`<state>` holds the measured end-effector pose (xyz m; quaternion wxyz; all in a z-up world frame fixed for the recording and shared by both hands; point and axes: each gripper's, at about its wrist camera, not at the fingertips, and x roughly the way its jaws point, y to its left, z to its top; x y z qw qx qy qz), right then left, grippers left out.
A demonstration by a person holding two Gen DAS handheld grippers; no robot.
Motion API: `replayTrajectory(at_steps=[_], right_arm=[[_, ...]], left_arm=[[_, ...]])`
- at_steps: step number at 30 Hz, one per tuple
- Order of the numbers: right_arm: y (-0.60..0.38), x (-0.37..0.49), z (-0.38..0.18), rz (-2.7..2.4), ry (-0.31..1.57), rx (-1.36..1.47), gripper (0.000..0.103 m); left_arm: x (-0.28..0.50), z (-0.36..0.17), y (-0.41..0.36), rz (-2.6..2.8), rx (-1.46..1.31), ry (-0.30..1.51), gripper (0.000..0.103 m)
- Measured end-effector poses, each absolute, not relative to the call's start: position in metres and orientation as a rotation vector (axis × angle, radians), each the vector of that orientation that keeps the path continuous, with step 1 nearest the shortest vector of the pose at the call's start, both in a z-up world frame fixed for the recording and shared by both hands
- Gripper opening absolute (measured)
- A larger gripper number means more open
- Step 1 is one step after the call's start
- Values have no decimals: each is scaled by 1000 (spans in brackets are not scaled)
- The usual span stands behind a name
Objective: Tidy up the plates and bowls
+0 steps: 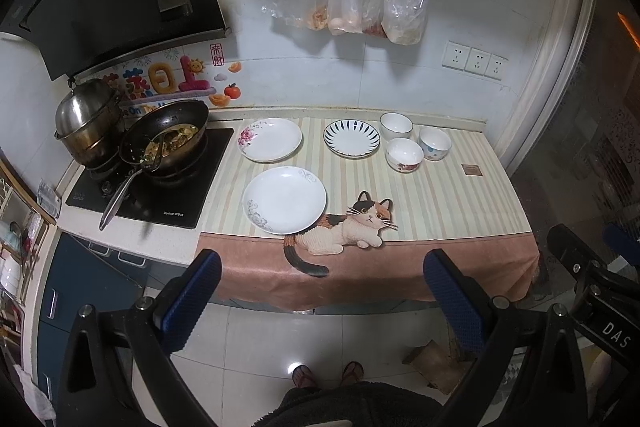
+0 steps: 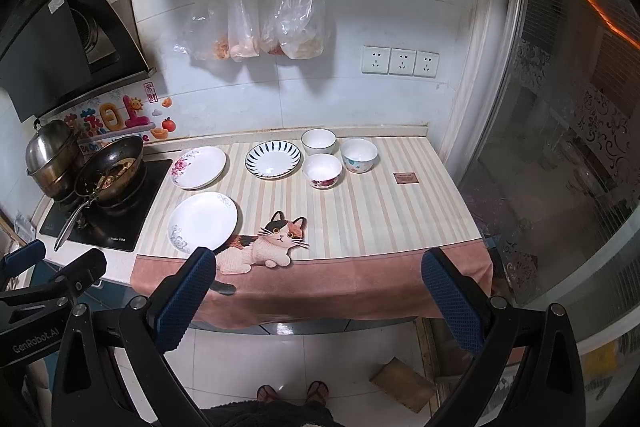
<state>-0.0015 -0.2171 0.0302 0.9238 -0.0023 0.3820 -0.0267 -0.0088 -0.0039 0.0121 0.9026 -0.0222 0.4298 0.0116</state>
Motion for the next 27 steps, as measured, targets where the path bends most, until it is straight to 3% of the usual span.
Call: replayTrajectory(at_steps=[27], right_arm=[[-218, -6, 37, -54, 768, -6, 103]], left_arm=[[-8, 21, -11, 23, -36, 882, 103]])
